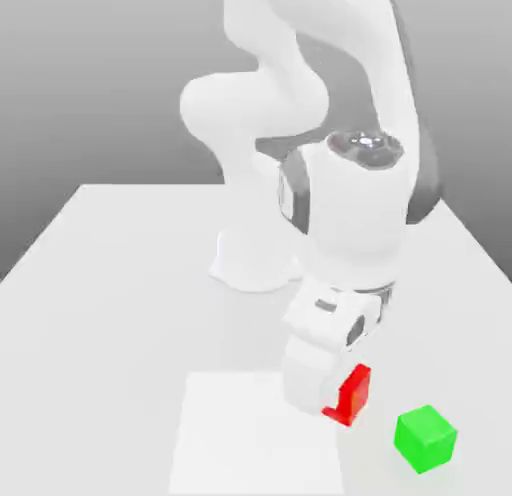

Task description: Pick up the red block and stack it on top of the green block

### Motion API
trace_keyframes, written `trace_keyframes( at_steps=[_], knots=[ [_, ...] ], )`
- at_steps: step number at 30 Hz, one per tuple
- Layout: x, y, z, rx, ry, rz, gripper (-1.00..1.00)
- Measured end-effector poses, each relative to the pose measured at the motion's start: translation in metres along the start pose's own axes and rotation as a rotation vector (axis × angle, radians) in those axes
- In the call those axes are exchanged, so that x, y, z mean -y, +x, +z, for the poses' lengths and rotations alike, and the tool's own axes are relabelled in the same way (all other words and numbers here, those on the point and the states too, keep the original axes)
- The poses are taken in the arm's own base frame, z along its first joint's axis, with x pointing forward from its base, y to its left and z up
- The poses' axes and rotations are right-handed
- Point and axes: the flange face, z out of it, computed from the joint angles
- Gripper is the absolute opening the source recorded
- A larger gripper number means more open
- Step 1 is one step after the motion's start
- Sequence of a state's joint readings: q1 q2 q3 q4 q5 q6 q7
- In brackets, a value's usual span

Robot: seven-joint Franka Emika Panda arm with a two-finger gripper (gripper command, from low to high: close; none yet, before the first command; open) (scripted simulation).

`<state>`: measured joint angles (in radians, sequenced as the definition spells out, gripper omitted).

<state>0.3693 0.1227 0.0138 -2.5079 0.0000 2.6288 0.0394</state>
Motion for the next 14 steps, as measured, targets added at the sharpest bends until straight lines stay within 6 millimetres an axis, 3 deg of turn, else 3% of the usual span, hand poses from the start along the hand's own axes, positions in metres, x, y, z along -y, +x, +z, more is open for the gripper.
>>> trace_keyframes(
  at_steps=[2,4,5,11,14],
  knots=[
    [0.025,0.008,0.012,0.000,-0.001,-0.054,-1.00],
    [0.031,0.009,0.035,0.000,-0.001,-0.068,-1.00],
    [0.032,0.009,0.046,0.000,-0.001,-0.069,1.00],
    [0.032,0.009,0.052,-0.001,-0.002,-0.070,1.00],
    [0.033,0.010,0.028,-0.002,-0.001,-0.072,1.00]
  ],
)
